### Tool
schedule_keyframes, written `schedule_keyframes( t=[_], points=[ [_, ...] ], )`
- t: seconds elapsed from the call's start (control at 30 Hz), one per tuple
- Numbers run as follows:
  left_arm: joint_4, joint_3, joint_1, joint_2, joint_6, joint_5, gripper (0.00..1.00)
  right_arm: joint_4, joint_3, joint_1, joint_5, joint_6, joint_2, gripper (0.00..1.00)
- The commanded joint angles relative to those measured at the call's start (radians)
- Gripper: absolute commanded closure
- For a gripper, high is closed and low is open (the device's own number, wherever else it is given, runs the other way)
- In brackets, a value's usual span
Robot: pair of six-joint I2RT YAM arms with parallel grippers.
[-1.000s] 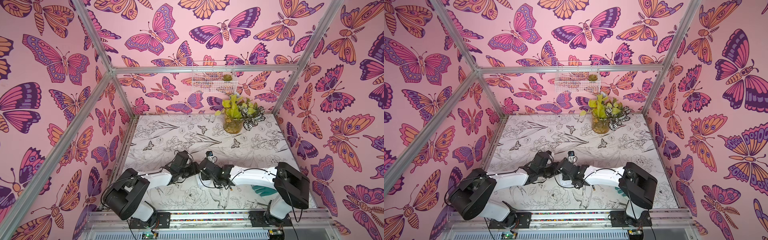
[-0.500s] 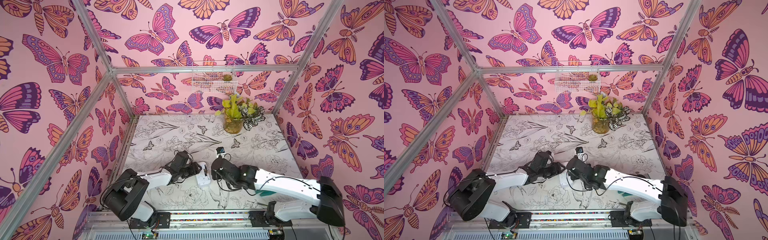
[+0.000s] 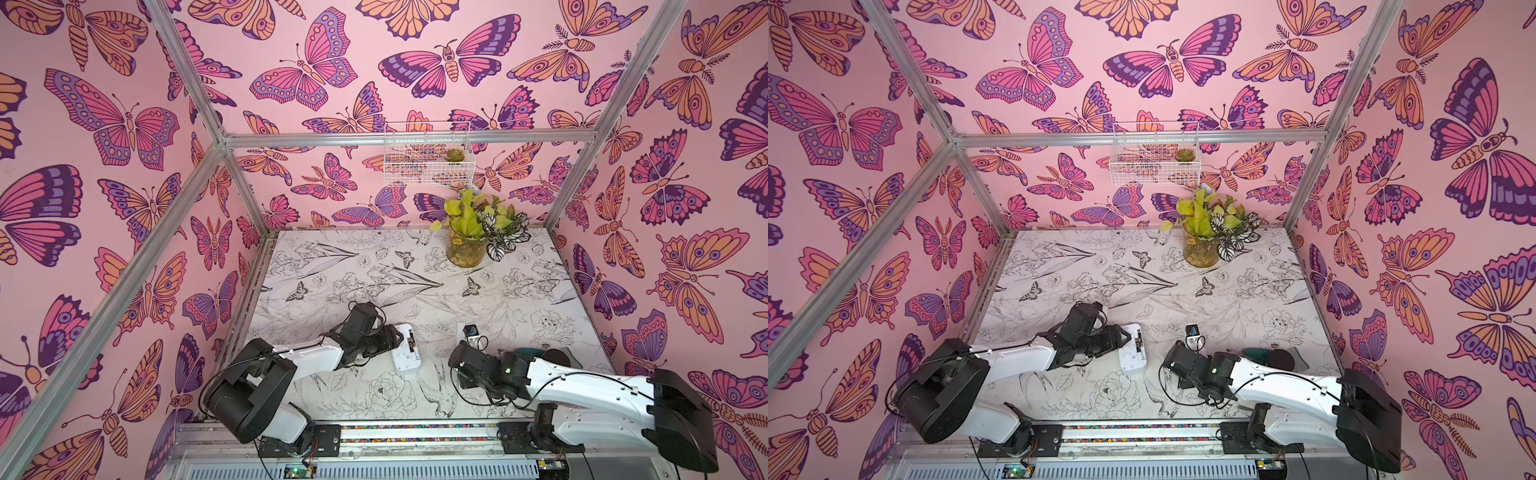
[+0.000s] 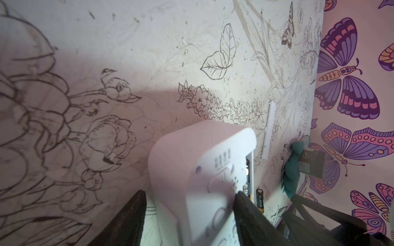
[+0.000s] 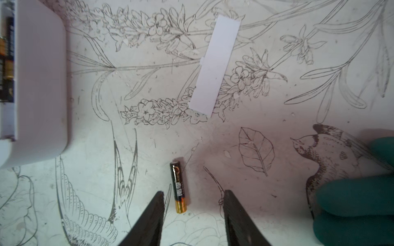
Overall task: Insert the battery into the alarm
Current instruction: Pick up the battery at the center of the board.
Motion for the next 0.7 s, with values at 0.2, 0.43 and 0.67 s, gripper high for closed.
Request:
schedule_keyframes(
  t=[0.2, 0.43, 0.67],
  points=[
    [-0.088, -0.017, -0.008, 0.003, 0.017, -0.002, 0.33, 0.082, -0.016, -0.008, -0.060, 0.000, 0.120, 0.66],
    [-0.088, -0.009, -0.009, 0.014, 0.017, -0.001, 0.33, 0.094, -0.026, -0.010, -0.106, 0.008, 0.159, 0.77],
    [-0.088, -0.012, -0.011, 0.014, 0.015, -0.001, 0.33, 0.094, -0.025, -0.010, -0.148, 0.010, 0.206, 0.88]
  ],
)
